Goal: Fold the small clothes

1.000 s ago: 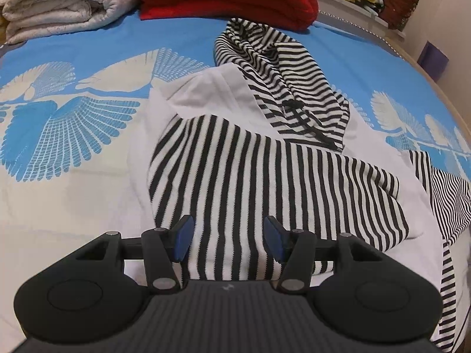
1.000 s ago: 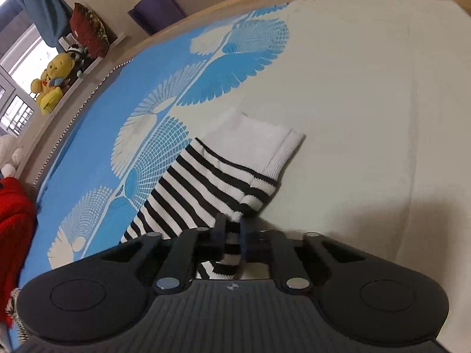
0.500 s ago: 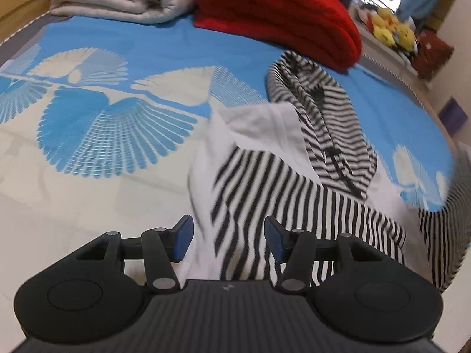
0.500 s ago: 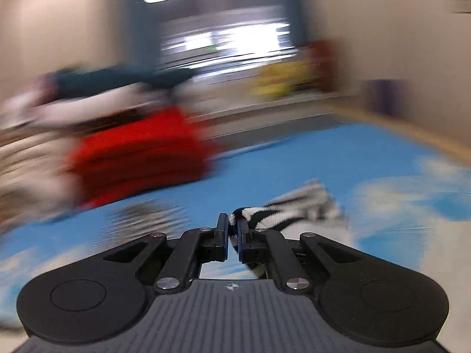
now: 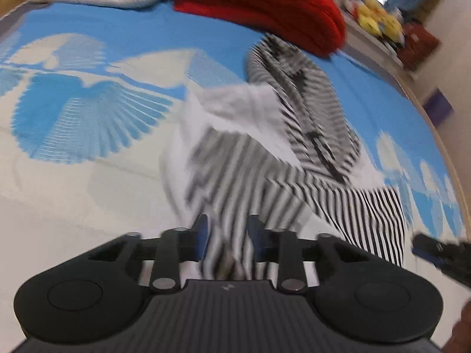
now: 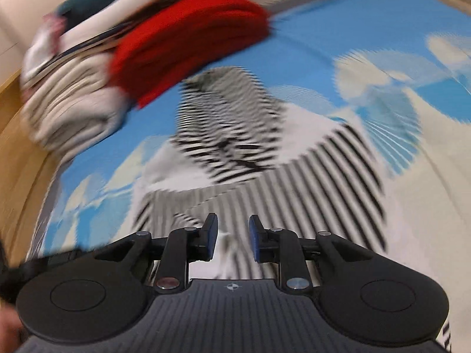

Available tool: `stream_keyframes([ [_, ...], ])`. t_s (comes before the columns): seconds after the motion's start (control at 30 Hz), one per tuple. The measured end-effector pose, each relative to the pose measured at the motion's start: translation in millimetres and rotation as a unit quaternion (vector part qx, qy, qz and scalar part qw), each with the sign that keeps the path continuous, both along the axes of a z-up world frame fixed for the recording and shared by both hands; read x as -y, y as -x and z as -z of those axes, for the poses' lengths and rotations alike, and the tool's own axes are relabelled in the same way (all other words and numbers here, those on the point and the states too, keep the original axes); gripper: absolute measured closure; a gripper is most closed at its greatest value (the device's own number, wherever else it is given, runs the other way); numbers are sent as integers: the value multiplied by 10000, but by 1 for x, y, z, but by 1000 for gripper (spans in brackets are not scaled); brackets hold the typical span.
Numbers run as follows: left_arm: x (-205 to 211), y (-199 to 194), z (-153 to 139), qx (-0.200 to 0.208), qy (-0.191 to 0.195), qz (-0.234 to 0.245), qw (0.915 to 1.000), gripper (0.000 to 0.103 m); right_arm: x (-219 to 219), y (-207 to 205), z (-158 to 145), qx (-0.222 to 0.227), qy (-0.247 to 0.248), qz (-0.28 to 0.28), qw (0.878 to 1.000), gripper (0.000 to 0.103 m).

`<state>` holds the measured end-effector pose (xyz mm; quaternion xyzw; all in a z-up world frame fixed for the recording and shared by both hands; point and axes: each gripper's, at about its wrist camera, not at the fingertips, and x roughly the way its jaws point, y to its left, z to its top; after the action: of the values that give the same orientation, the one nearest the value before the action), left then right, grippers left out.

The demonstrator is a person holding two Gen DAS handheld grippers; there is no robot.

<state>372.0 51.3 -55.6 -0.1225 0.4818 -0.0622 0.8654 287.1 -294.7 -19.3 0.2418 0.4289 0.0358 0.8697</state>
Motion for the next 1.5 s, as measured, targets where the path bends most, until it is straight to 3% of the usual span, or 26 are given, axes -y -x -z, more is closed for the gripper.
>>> stream_keyframes([
  [0.2,65,4,14,70,104,1124,9936,75,15,-4,31,-662,120,134,9976,78],
  [0.3,88,6,27,-129,135,1496,9886,60,23,-6,42,-901,28,208,9957,78],
  [0.53,112,11,54,-244,-554,1825,9813,49,27,-4,39,-963,-247,235,9948,78],
  [0.6,117,13,53,-177,-698,1949,9782,49,27,-4,38,-945,-278,220,9949,78],
  [0.67,115,13,53,-114,-830,1958,9771,61,27,-4,38,-959,-281,251,9947,78],
  [0.7,113,13,52,-79,-916,1886,9777,83,28,-4,39,-971,-265,276,9945,78],
  [0.73,107,12,48,-17,-970,1727,9802,90,28,-5,40,-982,-250,302,9944,78],
  [0.8,84,12,33,180,-858,1006,9911,90,28,-5,41,-994,-235,347,9942,78],
  [0.87,48,16,11,365,-535,-133,9978,90,27,-5,43,-1010,-218,376,9939,78],
  [0.93,9,29,-4,500,-251,-1309,9898,87,26,-4,45,-1043,-222,400,9935,78],
  [1.0,-19,35,-4,267,-205,-1889,9814,87,24,-4,46,-1085,-263,442,9928,78],
  [1.1,-45,31,8,-112,310,-2168,9757,84,20,-4,49,-1115,-259,463,9923,78],
  [1.2,-61,25,17,-326,786,-2169,9725,76,15,-5,53,-1172,-192,492,9917,78],
  [1.3,-71,20,32,-687,1331,-2128,9655,75,13,-6,55,-1216,-260,505,9910,78],
  [1.43,-66,15,49,-1094,1205,-2100,9641,75,9,-8,54,-1190,-242,467,9915,78],
  [1.5,-64,15,49,-1069,1175,-2058,9656,76,8,-9,55,-1208,-269,454,9913,78],
])
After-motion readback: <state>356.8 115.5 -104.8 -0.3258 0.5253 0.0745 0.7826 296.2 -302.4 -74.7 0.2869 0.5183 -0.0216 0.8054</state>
